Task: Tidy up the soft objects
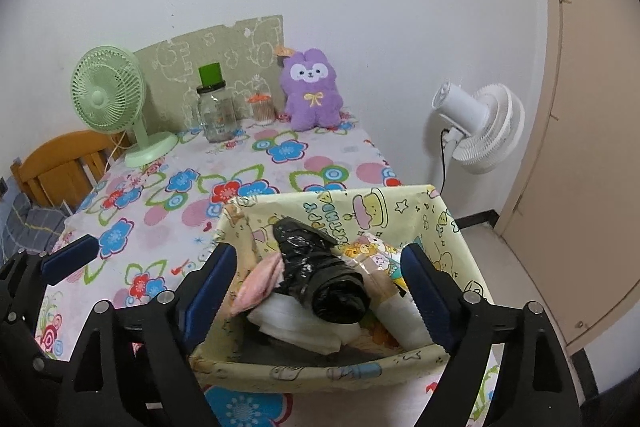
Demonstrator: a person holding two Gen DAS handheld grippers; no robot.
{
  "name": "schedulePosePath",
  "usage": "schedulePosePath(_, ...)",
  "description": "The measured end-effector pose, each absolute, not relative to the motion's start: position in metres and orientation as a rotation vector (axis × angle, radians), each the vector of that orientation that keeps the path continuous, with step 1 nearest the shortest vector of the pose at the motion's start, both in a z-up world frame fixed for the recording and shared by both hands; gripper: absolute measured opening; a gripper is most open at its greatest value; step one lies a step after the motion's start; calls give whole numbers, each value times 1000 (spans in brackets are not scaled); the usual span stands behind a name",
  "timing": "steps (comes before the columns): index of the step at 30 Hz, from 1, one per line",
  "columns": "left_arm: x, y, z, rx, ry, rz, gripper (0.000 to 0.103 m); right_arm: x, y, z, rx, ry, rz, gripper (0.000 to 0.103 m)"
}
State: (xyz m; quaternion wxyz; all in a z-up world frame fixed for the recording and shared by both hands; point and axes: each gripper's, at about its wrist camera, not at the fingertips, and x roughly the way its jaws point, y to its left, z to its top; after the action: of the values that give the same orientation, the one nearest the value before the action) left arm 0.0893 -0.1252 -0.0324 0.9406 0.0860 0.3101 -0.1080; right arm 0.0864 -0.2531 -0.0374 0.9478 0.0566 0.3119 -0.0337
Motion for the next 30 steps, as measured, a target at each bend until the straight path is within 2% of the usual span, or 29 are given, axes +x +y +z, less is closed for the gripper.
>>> schedulePosePath(4,81,-105,-24,146,605,-192,102,77,-242,-26,107,602,-69,94)
schedulePosePath(30,24,9,5,-30,484,-8,103,26,-187,16,102,471,-10,100)
